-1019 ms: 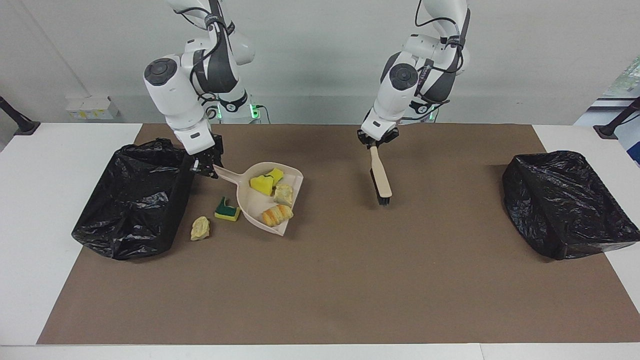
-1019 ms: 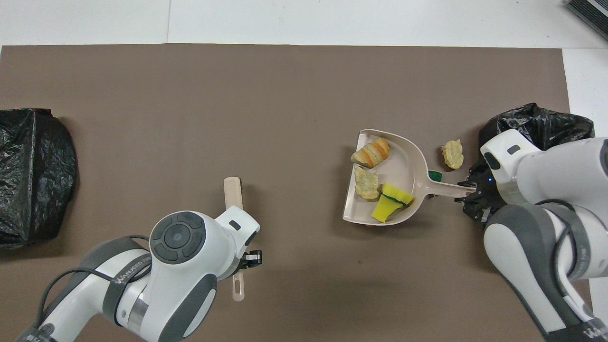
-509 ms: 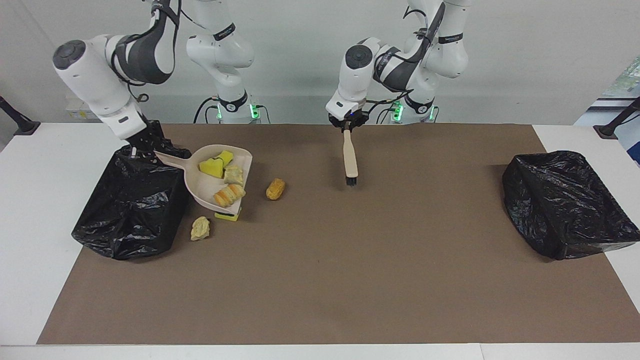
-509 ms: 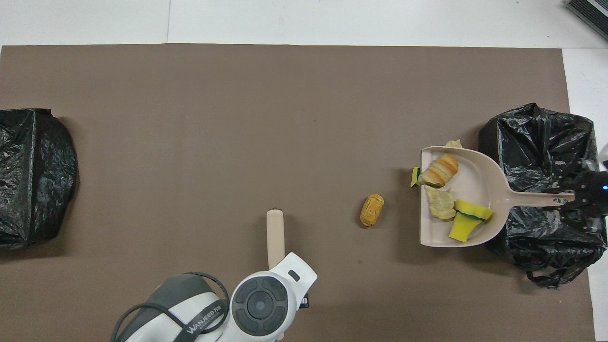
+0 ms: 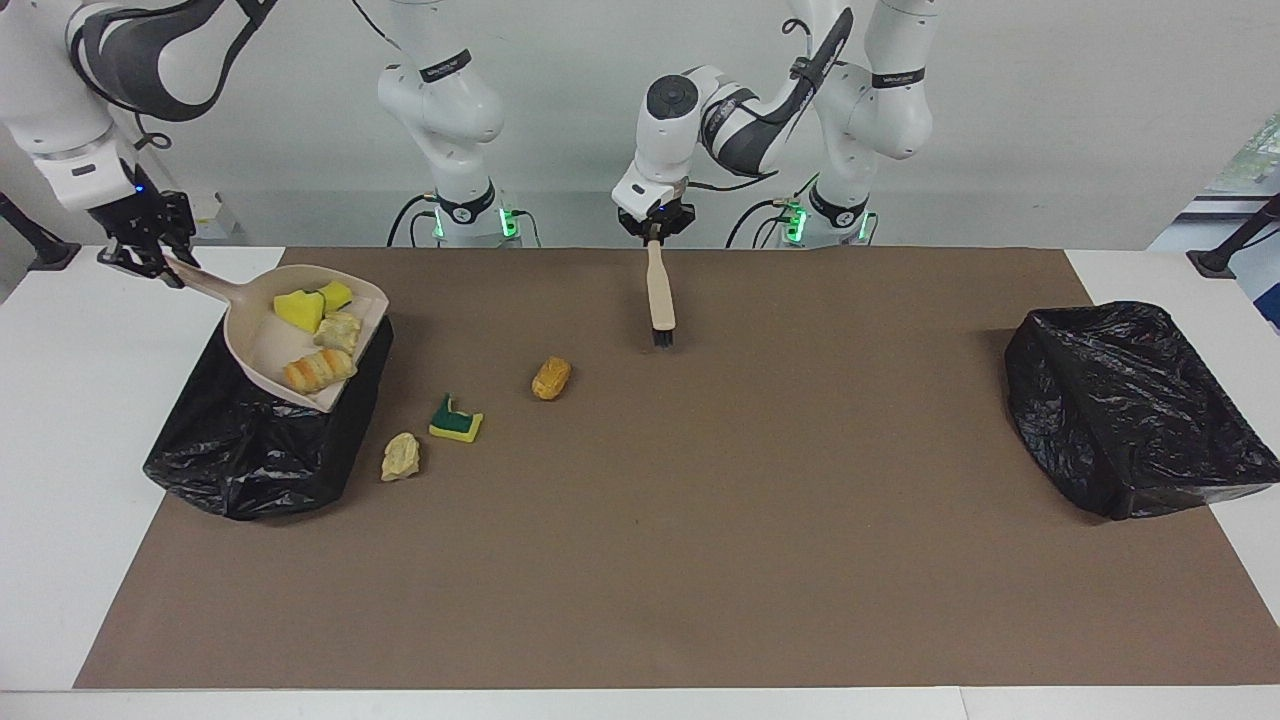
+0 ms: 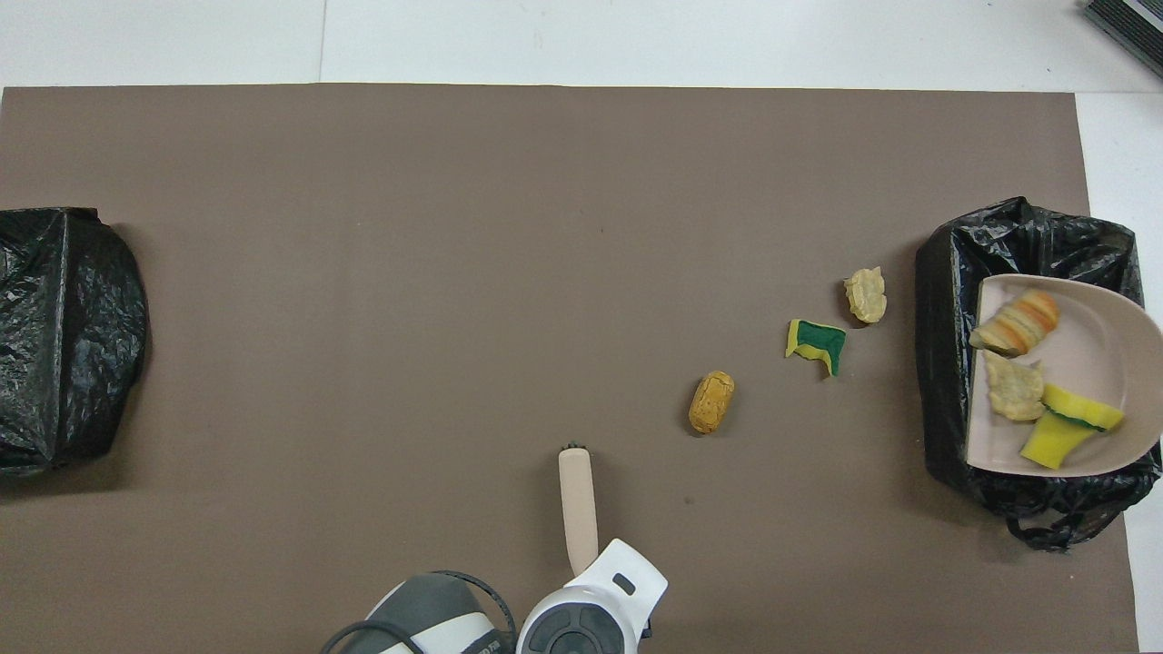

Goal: Sweep and dump trash in bin
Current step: 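Tilt the dustpan over the black bag with the right gripper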

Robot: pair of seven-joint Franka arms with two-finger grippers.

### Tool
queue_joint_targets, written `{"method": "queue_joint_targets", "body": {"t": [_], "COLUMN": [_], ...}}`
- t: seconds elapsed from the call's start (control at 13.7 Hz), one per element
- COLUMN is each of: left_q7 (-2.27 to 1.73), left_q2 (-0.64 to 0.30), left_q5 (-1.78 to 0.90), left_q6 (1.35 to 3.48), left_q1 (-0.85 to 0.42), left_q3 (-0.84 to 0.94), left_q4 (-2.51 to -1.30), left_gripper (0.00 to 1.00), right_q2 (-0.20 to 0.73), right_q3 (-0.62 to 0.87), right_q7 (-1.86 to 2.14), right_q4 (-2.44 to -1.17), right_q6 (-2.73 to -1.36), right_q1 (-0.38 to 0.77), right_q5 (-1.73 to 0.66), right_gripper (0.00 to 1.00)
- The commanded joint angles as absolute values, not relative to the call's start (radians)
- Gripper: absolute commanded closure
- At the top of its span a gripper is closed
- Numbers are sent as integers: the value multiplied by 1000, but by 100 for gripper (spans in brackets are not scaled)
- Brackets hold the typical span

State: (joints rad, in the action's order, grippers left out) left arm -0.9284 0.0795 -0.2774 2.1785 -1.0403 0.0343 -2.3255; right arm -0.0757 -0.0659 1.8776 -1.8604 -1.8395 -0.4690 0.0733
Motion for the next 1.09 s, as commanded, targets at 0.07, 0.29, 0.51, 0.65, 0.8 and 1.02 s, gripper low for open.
{"method": "queue_joint_targets", "body": {"t": [0.07,0.29,0.51,0.65,0.8,1.02], "left_q7": [-997,-1025,-1020,-1019,-1009,-993], "left_q2": [51,37,20,20,21,31], "left_q5": [-299,-299,-299,-299,-299,-292], "left_q6": [2224,2229,2218,2217,2217,2212], "left_q1": [-1086,-1112,-1124,-1114,-1108,-1066], "left_q3": [26,26,26,25,21,18], "left_q4": [-2330,-2341,-2339,-2338,-2336,-2326], "left_gripper": [100,100,100,97,55,0], "right_q2": [-23,-18,-31,-29,-31,-31], "right_q3": [-52,-40,-32,-29,-28,-25], "right_q7": [1867,1822,1818,1810,1810,1798], "right_q4": [-1798,-1789,-1761,-1715,-1712,-1707], "right_q6": [-1886,-1899,-1849,-1783,-1767,-1732], "right_q1": [-486,-469,-425,-394,-347,-278], "right_q5": [245,365,406,452,530,646], "right_gripper": [100,100,100,100,100,100]}}
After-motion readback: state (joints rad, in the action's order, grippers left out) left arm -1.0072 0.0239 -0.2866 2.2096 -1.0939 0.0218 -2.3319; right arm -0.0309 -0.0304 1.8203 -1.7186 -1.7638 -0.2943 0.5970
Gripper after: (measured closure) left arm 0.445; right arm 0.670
